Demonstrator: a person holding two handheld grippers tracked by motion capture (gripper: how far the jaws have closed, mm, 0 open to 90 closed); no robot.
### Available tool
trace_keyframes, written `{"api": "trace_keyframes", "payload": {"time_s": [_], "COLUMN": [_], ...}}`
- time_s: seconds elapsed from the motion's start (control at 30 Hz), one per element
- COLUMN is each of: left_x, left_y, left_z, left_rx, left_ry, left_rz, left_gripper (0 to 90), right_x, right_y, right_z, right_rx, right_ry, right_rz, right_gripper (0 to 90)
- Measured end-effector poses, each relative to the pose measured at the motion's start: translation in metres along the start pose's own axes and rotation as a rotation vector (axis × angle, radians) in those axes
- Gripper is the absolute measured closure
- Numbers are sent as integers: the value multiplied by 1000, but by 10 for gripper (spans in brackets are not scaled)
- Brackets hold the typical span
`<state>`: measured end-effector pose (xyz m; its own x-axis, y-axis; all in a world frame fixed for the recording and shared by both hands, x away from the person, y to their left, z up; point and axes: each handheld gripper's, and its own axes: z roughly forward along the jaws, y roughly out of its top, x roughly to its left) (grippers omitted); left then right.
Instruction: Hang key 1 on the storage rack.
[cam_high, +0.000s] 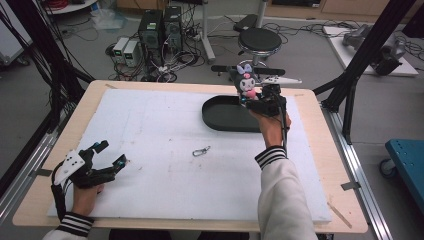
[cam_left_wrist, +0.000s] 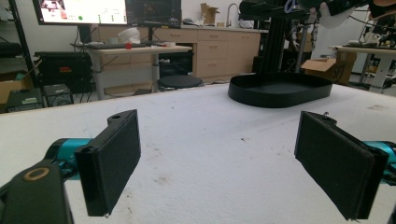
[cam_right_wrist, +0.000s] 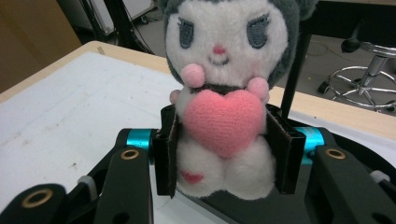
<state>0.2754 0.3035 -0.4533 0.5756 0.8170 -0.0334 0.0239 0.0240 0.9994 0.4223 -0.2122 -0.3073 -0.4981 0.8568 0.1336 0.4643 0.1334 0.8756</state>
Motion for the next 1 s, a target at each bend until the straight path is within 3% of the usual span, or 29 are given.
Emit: {"api": "trace_keyframes", "payload": {"time_s": [0.23,0.57,1.0], "left_x": [0,0,0], "left_y": [0,0,0], "left_z": [0,0,0], "left_rx": [1,1,1], "left_ry": [0,1,0], "left_rz": [-2,-2,-2], "left_gripper": [149,149,149], "right_x": [-1,-10,-18], "right_y": [3,1,-2], "right_z": [5,10,13], "right_rx": [-8,-26,-20], "right_ry": [-9,-3,-35], "right_rz": [14,70,105], "right_gripper": [533,533,532]}}
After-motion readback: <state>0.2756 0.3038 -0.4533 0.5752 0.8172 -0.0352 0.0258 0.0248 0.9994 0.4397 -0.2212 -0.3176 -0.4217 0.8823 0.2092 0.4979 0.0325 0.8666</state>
